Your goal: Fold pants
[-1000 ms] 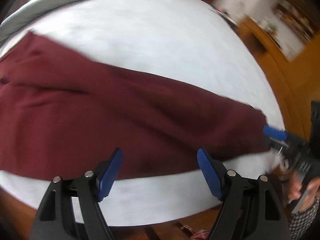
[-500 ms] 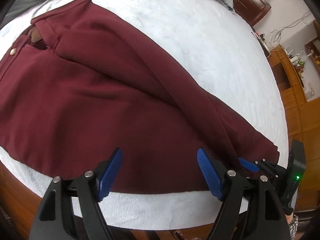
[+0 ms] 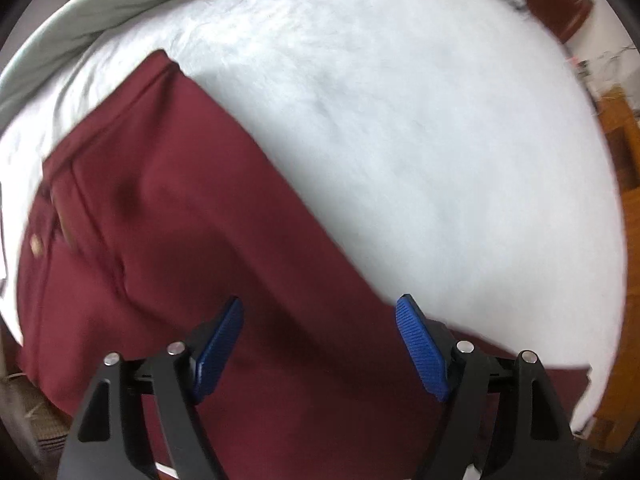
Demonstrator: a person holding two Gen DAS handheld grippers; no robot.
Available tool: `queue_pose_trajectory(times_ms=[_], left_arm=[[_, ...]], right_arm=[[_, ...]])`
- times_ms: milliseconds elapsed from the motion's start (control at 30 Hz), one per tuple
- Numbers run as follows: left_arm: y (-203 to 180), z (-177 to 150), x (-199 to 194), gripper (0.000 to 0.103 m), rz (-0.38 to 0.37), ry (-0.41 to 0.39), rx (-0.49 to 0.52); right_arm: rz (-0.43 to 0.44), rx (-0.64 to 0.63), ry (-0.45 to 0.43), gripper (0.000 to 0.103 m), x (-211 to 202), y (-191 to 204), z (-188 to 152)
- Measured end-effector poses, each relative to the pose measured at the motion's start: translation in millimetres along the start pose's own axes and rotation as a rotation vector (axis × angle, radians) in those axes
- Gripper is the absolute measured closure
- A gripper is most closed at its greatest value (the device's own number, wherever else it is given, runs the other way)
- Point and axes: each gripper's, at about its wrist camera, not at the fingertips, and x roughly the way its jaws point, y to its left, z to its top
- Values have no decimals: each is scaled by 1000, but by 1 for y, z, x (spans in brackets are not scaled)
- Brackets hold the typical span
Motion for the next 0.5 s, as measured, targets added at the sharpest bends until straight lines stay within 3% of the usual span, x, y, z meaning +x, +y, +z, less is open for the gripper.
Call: queue_pose_trajectory(times_ms=[133,233,400,500], left_arm=[[-14,43,22,26,101,117,-15],[-22,60,41,26,131,217,-33],[-31,78,75,26,188,378,-62],[-50,84,83,29,208,426,-77]], right_arm=[[14,17,-1,90,0,-5,-3],[28,28,-4,90,0,-4,0],[66,59,-10,90,-3,-15,-3],[78,67,-13,90,-4,-18,-4]])
